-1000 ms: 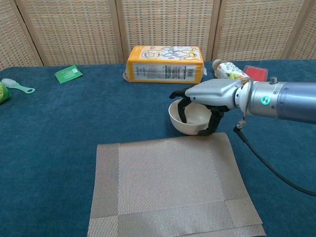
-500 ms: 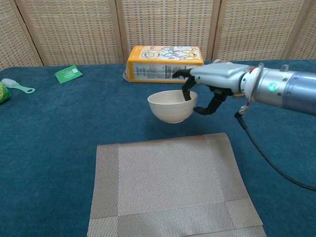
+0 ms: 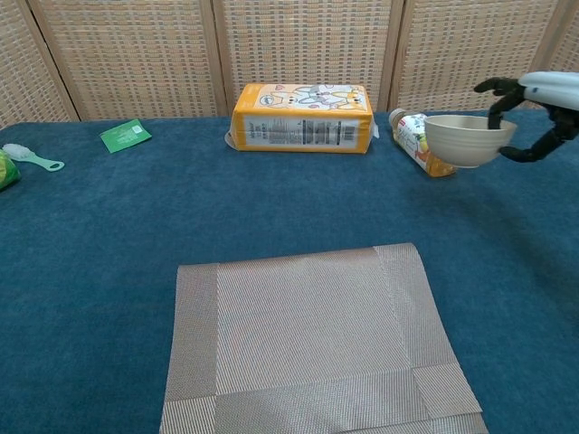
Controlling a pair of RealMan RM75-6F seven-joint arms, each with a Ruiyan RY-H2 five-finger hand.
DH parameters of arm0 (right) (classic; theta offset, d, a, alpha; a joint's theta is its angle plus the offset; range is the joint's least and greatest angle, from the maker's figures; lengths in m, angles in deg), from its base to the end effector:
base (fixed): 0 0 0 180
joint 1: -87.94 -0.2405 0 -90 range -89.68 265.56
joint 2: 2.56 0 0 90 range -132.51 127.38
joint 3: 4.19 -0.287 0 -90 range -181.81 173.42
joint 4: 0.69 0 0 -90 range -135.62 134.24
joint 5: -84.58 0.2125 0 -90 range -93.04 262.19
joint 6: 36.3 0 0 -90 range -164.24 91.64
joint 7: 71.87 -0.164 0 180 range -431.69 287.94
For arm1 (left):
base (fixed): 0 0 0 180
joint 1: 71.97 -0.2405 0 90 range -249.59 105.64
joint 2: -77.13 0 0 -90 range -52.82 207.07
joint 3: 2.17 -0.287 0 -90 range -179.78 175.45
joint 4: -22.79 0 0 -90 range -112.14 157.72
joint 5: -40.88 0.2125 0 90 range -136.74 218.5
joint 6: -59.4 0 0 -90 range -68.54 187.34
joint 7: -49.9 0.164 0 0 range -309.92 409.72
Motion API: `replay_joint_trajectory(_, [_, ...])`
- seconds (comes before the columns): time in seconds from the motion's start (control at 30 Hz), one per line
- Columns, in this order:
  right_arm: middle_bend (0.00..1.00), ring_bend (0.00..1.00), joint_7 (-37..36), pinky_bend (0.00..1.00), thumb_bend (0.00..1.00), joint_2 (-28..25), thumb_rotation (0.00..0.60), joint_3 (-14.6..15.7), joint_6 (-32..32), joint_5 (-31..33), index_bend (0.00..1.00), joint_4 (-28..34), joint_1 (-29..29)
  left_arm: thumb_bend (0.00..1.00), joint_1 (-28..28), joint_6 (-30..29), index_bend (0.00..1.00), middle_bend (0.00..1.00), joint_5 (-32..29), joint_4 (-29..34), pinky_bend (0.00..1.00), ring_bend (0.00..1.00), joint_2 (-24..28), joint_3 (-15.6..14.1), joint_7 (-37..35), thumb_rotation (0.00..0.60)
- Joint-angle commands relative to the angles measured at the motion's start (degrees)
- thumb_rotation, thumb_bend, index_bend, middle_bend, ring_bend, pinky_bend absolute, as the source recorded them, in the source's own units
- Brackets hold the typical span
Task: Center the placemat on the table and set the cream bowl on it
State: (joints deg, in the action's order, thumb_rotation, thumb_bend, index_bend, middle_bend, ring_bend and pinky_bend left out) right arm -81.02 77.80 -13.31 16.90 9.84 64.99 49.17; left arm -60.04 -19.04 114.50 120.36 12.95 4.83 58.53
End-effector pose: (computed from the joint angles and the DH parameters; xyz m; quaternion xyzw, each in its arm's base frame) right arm -0.2702 -0.4321 0.0733 0.6852 -0.3960 0.3806 0.4783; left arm -0.3233 0.2557 0.1653 -0.5801 -0.4038 -0.3627 0.6074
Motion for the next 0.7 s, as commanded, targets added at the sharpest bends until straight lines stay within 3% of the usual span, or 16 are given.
replay_joint_trajectory(0.03, [0.00, 0.00, -3.07, 0.00, 0.62, 1.13, 0.600, 2.67, 0.62, -1.73, 0.70, -5.92, 2.51, 0.00, 0.16, 0.13, 0.00, 0.00, 0.38, 0.26, 0.00, 0.00, -0.12, -0.19, 0.41, 0.600])
replay_joint_trajectory(0.27, [0.00, 0.00, -1.88, 0.00, 0.62, 5.22, 0.600, 3.09, -0.10, -2.27, 0.70, -13.09, 2.32, 0.00, 0.24, -0.04, 0.00, 0.00, 1.26, 0.80, 0.00, 0.00, -0.07, -0.40, 0.56, 0.600])
replay_joint_trajectory(0.57, [0.00, 0.00, -1.20, 0.00, 0.62, 7.81, 0.600, 2.40, -2.83, -0.72, 0.69, -17.93, 2.17, 0.00, -0.04, -0.13, 0.00, 0.00, 1.06, 0.62, 0.00, 0.00, 0.35, -0.32, -0.41, 0.600])
replay_joint_trajectory(0.67, [0.00, 0.00, -0.98, 0.00, 0.60, 7.50, 0.600, 2.46, -3.98, -0.33, 0.55, -17.59, 2.33, 0.00, -0.05, -0.04, 0.00, 0.00, 1.19, 0.61, 0.00, 0.00, 0.42, -0.41, -0.54, 0.600])
replay_joint_trajectory(0.7, [0.00, 0.00, -1.04, 0.00, 0.54, 6.97, 0.600, 2.55, -4.60, -0.19, 0.40, -16.78, 2.45, 0.00, -0.04, -0.03, 0.00, 0.00, 1.28, 0.64, 0.00, 0.00, 0.44, -0.45, -0.50, 0.600])
